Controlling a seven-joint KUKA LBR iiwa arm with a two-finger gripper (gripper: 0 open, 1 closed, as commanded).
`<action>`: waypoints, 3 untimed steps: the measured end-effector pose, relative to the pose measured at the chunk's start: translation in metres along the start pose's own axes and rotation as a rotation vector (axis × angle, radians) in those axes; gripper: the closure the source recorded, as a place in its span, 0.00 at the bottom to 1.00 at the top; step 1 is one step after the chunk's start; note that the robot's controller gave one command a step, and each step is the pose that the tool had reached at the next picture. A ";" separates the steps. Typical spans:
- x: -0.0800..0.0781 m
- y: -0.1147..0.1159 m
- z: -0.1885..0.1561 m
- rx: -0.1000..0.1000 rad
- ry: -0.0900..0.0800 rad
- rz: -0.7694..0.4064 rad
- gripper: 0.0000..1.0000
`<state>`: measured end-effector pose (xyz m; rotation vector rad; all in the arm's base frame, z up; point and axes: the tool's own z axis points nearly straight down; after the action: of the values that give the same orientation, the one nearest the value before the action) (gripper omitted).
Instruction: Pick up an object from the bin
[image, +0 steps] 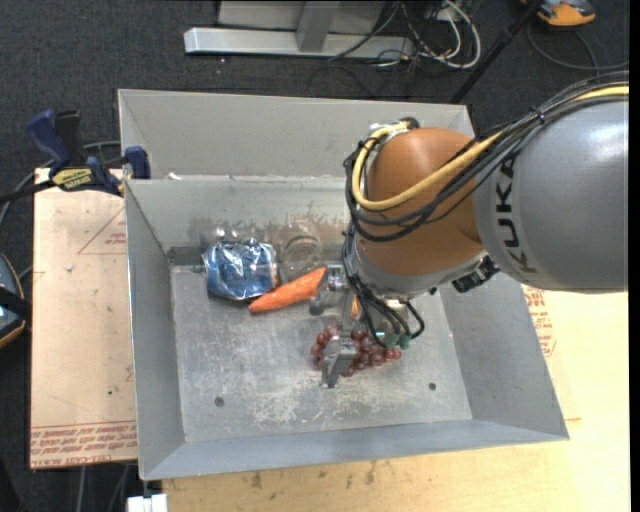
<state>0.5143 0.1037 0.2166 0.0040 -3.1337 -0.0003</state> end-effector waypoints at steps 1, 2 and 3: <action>-0.002 -0.001 -0.004 -0.001 -0.008 0.003 0.00; -0.034 -0.047 0.062 -0.001 -0.015 -0.068 0.00; -0.050 -0.111 0.057 0.002 -0.011 -0.076 0.00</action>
Offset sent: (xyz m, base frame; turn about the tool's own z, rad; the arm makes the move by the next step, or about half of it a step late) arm 0.0686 -0.1047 -0.1466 -0.1464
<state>0.5637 -0.0074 0.1588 0.1237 -3.1422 0.0021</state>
